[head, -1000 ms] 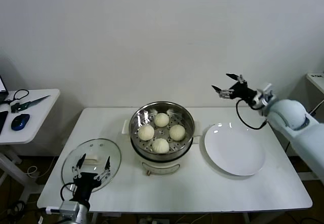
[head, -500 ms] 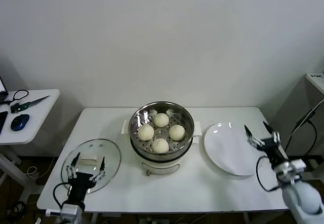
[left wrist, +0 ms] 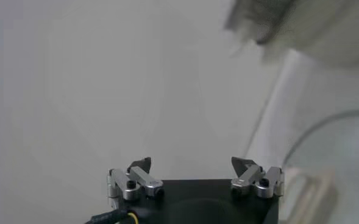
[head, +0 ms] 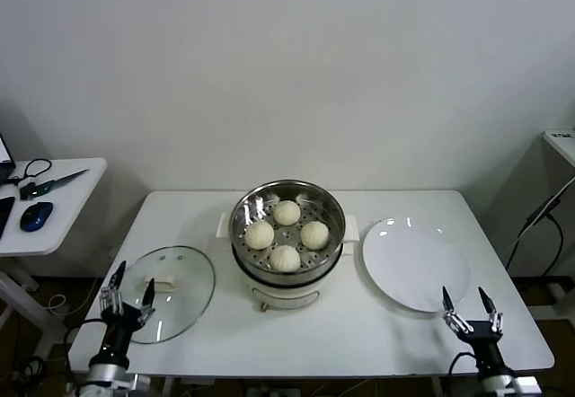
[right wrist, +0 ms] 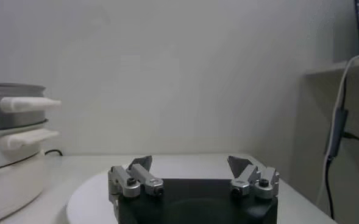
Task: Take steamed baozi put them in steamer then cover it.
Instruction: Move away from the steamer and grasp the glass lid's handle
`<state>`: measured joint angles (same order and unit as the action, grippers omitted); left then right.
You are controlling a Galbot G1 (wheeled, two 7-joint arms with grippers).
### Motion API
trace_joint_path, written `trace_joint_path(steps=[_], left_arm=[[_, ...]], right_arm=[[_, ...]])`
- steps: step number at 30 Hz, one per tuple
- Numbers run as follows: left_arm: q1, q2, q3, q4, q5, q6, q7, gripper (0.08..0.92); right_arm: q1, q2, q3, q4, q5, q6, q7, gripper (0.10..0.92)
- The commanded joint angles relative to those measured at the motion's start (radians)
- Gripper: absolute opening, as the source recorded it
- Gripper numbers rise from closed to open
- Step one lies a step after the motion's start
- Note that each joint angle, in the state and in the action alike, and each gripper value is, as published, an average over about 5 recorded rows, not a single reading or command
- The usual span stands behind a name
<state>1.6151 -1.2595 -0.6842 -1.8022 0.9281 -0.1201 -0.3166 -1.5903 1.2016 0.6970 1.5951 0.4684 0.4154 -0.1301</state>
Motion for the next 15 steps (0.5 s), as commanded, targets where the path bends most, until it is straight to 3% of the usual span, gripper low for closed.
trace_joint_path(steps=[1,15], left_arm=[[-0.035,0.053,-0.009,0.192,0.308,-0.043,-0.11,0.823],[-0.136,0.045,0.013,0.353,0.323,-0.028,-0.116,0.823]], right_arm=[[-0.08,0.087,0.019,0.003,-0.027,0.057,0.012,0.823],[-0.085,0.109,0.03,0.007,-0.026,0.061,0.026,0.823]])
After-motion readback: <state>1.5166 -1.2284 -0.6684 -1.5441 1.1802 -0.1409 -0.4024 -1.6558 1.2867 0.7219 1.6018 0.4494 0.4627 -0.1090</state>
